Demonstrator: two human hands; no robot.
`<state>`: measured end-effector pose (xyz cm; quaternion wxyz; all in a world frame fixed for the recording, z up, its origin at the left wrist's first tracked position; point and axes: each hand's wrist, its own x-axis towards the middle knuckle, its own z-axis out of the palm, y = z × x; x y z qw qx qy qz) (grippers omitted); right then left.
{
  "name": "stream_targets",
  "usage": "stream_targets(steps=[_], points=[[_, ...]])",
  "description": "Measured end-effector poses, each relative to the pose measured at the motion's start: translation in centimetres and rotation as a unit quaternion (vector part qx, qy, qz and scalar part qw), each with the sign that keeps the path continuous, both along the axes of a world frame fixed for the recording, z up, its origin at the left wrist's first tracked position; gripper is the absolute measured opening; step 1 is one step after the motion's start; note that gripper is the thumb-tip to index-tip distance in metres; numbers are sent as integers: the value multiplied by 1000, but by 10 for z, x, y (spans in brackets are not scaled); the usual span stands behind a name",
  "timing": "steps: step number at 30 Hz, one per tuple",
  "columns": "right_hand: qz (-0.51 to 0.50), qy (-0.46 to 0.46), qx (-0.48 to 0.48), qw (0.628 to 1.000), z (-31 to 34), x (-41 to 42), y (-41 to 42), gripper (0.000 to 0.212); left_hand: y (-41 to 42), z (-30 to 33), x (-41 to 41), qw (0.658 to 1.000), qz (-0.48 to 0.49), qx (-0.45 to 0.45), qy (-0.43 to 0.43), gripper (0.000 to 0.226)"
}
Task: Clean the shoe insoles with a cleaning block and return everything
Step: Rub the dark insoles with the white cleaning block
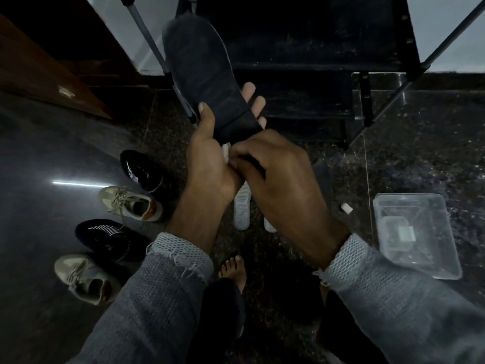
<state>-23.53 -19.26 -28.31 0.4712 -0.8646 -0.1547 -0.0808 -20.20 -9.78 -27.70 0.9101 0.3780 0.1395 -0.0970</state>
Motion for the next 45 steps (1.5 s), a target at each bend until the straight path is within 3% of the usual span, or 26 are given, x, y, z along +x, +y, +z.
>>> stream_targets(steps=[6,14,20,25,29,33,38,45], points=[[-67,-5,-54,996,-7,14,-16,11,4,-2,4,999,12,-14,29,59],[-19,-27,-24,999,-11,5,-2,18,2,-3,5,999,23,6,42,62],[-65,-22,-41,997,-12,16,-21,13,3,-1,6,998,43,1,51,57],[-1,-32,-3,999,-4,-1,1,25,4,-1,3,997,49,24,54,59],[-27,-36,-29,999,-10,9,-12,13,6,-2,4,997,40,8,64,61],[-58,-30,-19,998,-9,13,-19,12,4,0,4,997,48,3,66,58],[6,-28,-7,1000,-4,-1,-1,22,2,-1,2,996,47,6,70,55],[-56,9,-28,998,-13,16,-28,10,5,-1,3,998,47,-15,50,53]])
